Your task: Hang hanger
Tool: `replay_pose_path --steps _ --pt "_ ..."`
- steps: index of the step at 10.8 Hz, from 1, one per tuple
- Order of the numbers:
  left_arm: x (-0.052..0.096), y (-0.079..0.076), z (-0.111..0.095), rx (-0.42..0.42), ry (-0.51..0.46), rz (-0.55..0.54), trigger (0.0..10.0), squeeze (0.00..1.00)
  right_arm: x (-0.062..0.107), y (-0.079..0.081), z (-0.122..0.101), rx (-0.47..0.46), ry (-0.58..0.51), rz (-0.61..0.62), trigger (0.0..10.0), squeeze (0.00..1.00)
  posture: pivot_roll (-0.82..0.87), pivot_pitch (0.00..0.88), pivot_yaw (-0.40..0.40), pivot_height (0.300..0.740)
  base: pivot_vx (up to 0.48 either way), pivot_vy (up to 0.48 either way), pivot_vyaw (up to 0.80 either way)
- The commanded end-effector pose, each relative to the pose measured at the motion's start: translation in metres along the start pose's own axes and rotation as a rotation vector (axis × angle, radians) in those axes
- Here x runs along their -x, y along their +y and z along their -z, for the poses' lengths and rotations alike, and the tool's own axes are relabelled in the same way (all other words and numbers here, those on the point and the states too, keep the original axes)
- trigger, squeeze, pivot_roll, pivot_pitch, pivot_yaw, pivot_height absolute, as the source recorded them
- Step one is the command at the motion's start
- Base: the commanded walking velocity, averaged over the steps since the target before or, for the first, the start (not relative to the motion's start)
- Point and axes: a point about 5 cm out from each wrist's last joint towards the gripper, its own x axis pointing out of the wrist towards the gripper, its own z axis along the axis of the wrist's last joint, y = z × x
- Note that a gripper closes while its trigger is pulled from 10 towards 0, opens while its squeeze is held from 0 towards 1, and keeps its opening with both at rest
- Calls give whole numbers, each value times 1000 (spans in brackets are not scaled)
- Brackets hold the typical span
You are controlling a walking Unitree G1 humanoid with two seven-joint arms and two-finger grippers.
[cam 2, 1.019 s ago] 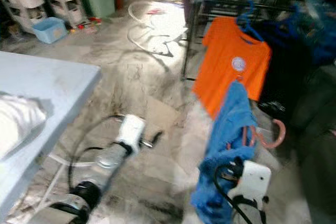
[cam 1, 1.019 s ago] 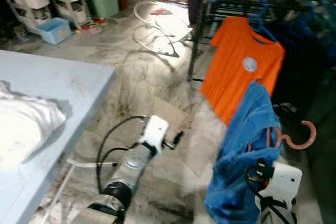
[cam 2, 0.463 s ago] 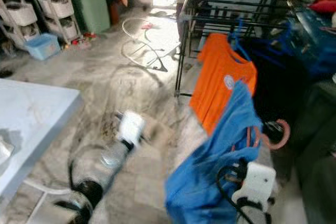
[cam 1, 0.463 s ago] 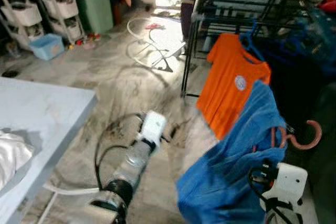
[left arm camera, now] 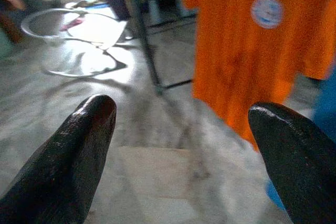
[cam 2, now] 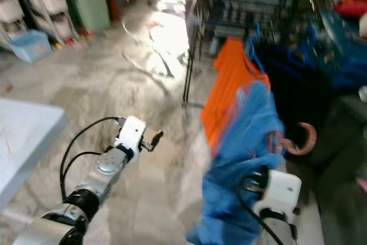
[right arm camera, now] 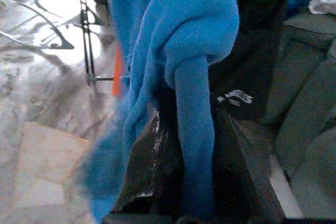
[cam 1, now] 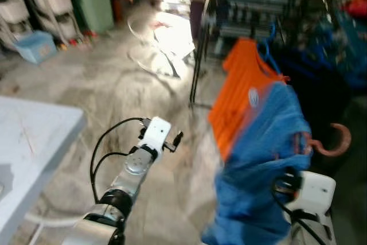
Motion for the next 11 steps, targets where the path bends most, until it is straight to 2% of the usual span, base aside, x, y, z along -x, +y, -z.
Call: replay_pose_path --steps 1,2,3,4,5,7,8,10,11 --pt "4 8 9 28 49 -63 10000 0 0 4 -3 -16 -19 -8 0 0 -32 49 -42 740 0 0 0" --pt "5 10 12 46 61 -99 10000 0 0 4 -3 -19 -20 -4 0 0 -31 49 -40 740 0 0 0" --pt "11 18 16 74 57 -193 10000 0 0 3 -2 -22 -20 1 0 0 -23 50 -36 740 0 0 0" --pt "21 34 20 100 19 -311 10000 0 0 2 -1 -25 -20 4 0 0 3 50 -56 740 0 0 0" --pt "26 42 17 90 -16 -349 10000 0 -3 2 -1 -26 -22 -5 0 0 18 49 -63 740 0 0 0" --pt "28 42 13 46 -48 -308 10000 0 -6 5 0 -26 -15 -15 0 0 44 53 -63 740 0 0 0" --pt "35 41 26 48 0 -281 10000 0 -6 6 1 -27 -14 -20 0 0 52 59 -58 740 0 0 0" --pt "58 46 55 8 85 -255 10000 0 -7 6 3 -32 -14 -22 0 0 74 72 -59 740 0 0 0" --pt "65 49 61 -2 107 -241 10000 0 -8 7 2 -34 -16 -23 0 0 87 79 -67 740 0 0 0"
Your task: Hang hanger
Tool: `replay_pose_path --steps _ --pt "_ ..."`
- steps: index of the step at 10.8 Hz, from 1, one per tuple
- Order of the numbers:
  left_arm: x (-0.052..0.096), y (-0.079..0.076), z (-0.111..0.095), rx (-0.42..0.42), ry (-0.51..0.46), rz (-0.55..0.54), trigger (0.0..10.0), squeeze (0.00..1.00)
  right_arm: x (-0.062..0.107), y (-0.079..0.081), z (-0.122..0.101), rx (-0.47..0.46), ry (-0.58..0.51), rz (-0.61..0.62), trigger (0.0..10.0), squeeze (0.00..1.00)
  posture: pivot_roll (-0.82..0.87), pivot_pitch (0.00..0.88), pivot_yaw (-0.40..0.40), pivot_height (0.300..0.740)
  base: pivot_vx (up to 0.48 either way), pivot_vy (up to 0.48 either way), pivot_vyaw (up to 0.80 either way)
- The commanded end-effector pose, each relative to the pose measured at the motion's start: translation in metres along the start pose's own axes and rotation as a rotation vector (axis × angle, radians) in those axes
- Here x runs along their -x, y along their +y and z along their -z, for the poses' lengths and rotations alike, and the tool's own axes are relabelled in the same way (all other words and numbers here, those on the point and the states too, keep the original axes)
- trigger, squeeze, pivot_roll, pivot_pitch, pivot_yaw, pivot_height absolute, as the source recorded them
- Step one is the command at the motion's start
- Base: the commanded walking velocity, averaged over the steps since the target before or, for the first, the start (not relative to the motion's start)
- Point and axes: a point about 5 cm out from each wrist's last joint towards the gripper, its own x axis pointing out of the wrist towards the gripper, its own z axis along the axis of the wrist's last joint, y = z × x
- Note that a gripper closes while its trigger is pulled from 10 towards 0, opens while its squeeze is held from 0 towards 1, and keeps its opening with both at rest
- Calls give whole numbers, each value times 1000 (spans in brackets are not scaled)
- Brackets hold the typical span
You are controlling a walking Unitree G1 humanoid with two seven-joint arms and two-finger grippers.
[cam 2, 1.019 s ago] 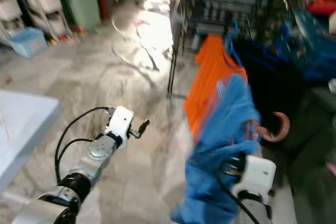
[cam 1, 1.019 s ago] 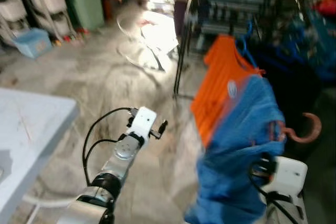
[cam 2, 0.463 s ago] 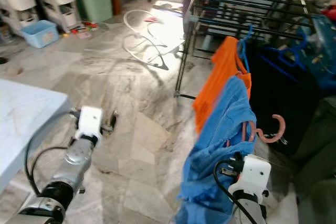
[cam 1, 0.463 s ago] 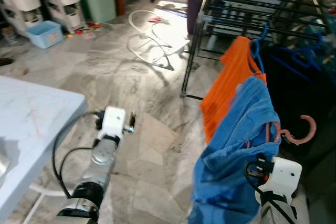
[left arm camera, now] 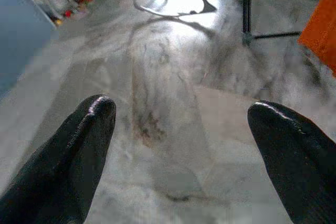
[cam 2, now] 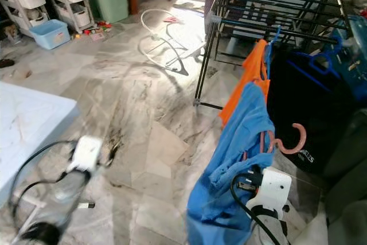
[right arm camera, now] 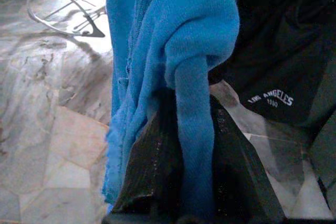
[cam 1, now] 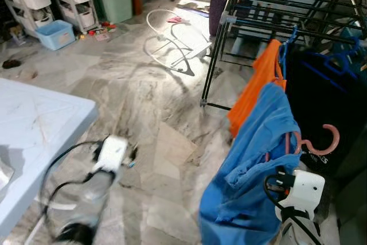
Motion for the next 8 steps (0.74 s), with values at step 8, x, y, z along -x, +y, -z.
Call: replay_pose_path --steps 8 --pt "-19 -46 -50 132 -150 116 10000 0 -19 1 -11 -4 -78 -22 0 0 165 62 -94 740 0 0 0"
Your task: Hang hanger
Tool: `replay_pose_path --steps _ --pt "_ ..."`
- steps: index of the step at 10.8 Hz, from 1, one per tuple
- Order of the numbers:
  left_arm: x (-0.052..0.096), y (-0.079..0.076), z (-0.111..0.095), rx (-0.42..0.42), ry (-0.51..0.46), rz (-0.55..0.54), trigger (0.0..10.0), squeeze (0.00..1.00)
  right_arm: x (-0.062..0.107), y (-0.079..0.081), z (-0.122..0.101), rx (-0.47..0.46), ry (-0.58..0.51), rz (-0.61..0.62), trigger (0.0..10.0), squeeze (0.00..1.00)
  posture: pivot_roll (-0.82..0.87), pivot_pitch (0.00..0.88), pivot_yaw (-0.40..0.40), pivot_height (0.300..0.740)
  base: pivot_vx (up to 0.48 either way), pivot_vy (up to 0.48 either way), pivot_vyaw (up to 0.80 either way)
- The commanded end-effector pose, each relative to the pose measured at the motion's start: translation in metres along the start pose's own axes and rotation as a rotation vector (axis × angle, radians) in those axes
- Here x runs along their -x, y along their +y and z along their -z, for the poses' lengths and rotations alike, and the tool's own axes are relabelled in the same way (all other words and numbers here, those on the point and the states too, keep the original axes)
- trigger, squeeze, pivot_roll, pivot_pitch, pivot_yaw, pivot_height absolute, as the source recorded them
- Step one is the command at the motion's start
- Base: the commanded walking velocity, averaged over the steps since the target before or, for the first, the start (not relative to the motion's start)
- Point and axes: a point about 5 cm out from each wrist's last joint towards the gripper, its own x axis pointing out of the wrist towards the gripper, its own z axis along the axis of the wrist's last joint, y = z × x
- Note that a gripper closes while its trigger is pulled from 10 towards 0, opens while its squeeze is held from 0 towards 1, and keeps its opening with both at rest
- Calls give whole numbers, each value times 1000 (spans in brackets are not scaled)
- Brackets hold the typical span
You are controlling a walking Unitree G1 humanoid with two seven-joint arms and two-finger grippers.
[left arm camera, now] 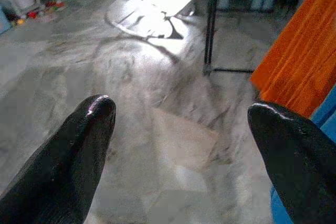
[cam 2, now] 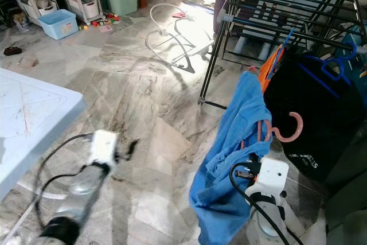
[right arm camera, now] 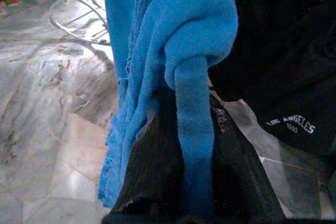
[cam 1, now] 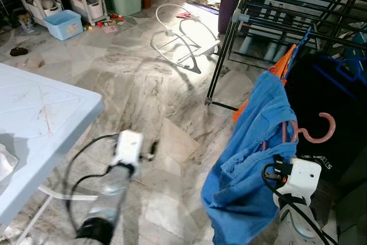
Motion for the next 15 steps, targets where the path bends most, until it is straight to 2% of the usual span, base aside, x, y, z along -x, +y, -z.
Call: replay_pose_path --steps 1,4,6,8,10,12,14,15 --pt "-6 -1 -11 -3 -38 24 10000 0 -1 -1 -3 -7 -30 20 0 0 160 61 -89 740 0 0 0" --pt "-10 -7 -18 20 -50 52 10000 0 -3 4 -7 -8 -41 11 0 0 137 58 -84 740 291 0 0" --pt "-13 -11 -22 26 -58 71 10000 0 -5 2 -4 3 -7 5 0 0 130 66 -82 740 311 0 0" --pt "-14 -15 -24 28 -65 84 10000 0 -7 10 5 6 54 -14 0 0 133 70 -84 740 307 0 0" --pt "-13 -12 -24 20 -65 69 10000 0 -8 15 10 1 86 -21 0 0 141 70 -89 740 309 0 0" --pt "-14 -5 -25 13 -74 18 10000 0 -9 11 10 -5 82 2 0 0 143 68 -89 740 308 0 0" --pt "-19 -4 -35 66 -111 -5 10000 0 -10 8 7 -8 66 20 0 0 139 65 -84 740 120 0 0" --pt "-22 -4 -37 66 -108 -11 10000 0 -10 7 6 -17 57 30 0 0 136 63 -79 740 0 0 0"
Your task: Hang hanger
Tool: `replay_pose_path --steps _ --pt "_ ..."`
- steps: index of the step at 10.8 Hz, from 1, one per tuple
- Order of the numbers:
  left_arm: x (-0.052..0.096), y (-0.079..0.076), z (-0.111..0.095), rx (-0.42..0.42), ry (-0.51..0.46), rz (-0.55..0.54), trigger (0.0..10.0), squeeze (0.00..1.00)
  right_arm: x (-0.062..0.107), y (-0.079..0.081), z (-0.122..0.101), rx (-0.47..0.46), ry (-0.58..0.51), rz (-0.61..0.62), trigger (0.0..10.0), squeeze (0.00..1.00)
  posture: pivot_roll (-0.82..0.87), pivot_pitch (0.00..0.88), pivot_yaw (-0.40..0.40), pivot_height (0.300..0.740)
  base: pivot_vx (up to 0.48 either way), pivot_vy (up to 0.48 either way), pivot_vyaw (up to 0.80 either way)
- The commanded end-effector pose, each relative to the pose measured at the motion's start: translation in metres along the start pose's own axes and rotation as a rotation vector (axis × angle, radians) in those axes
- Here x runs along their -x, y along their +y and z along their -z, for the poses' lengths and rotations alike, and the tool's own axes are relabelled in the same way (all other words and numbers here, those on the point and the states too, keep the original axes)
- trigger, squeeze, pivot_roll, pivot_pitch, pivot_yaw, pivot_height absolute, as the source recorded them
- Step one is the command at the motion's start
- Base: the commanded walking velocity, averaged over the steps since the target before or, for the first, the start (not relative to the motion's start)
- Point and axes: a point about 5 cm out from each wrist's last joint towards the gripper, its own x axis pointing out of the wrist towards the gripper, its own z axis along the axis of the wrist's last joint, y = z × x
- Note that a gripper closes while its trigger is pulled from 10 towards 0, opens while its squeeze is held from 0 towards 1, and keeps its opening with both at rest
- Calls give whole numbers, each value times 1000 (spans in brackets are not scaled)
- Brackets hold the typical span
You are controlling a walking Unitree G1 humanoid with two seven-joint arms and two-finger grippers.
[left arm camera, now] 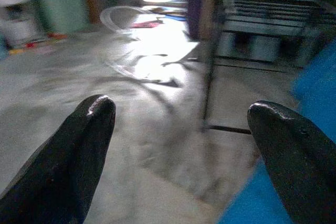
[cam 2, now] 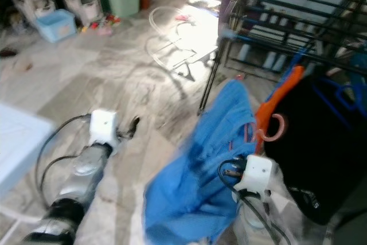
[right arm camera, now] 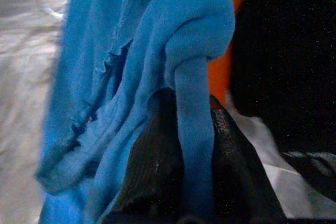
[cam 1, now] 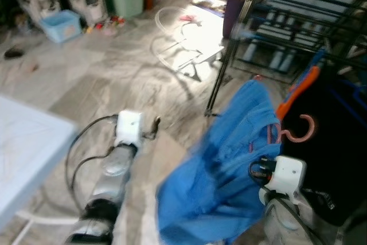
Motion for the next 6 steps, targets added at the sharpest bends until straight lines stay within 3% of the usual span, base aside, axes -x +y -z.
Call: replay_pose_path --steps 1,3,6 --pt "2 7 4 -17 18 -12 10000 0 1 -1 -5 -20 -34 18 0 0 132 61 -76 740 0 0 0" --pt "3 4 6 -9 25 6 10000 0 2 0 -2 -28 -17 13 0 0 129 58 -73 740 0 0 0" --pt "4 -2 9 -9 32 52 10000 0 3 -4 3 -32 10 39 0 0 115 71 -65 740 391 0 0"
